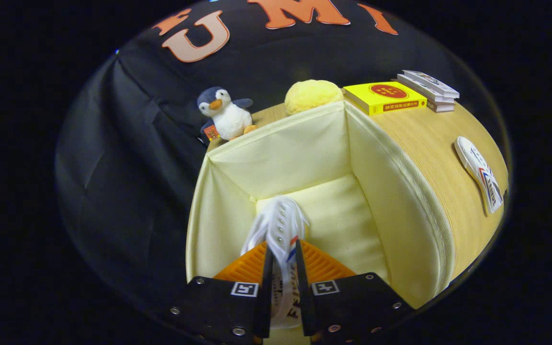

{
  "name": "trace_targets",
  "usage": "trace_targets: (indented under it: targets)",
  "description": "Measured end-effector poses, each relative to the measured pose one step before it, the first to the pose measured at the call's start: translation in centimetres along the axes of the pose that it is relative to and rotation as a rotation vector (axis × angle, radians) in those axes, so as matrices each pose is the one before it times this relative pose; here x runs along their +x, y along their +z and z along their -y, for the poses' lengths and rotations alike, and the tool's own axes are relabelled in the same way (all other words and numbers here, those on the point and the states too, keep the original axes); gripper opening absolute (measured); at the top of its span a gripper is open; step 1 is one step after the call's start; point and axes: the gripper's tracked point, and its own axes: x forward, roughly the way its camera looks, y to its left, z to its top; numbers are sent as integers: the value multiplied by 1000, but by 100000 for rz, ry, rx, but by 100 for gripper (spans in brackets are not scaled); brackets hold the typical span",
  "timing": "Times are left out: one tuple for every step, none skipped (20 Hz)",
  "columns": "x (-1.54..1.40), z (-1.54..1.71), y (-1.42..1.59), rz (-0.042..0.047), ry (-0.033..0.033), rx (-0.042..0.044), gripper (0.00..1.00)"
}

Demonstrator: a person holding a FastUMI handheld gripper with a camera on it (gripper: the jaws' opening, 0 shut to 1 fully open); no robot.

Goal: Open the storage box then place both shoes into the box .Put the left shoe in first, then the right shoe, with the right side of both shoes facing outward in a uniform manner.

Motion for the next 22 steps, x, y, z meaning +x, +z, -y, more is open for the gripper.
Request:
trace_targets:
  targets:
    - [-415,402,1073,3061,-775,-2672,34]
    - [-308,-30,858,2138,1662,-881,47]
    - [-642,-190,663,1551,1661,192,55]
    - [-554,220,901,1922,1035,-296,70]
    - [-721,523,934,2474,279,-925,78]
    - [-718,505,915,2260,487,-1224,91]
    - [-635,536,648,1875,470,-1036,96]
    - [-800,770,760,1910,85,-333,99]
    - [-712,918,681,1896,-308,-67,99]
    - [-755,1178,769,1931,-659,238,99]
    - [-626,1358,492,1329,-1103,653,99]
    - [-476,1463,594,1216,-1290,775,99]
    - [-399,1629,421,822,-1836,579,99]
    - [-352,1877,371,539,-2155,545,99]
    - [-245,1649,218,412,-2263,337,99]
    - [-150,2013,245,404,-2557,367,99]
    - [-116,2024,158,233,-2345,290,99]
    - [-38,1993,178,97,-2302,101,99]
    - [73,2096,104,-180,-2429,-565,99]
    - [223,2431,95,-457,-2287,-1184,99]
    - [114,2123,-31,-811,-1837,-1528,98]
    - [201,2075,-66,-1191,-1307,-1377,99]
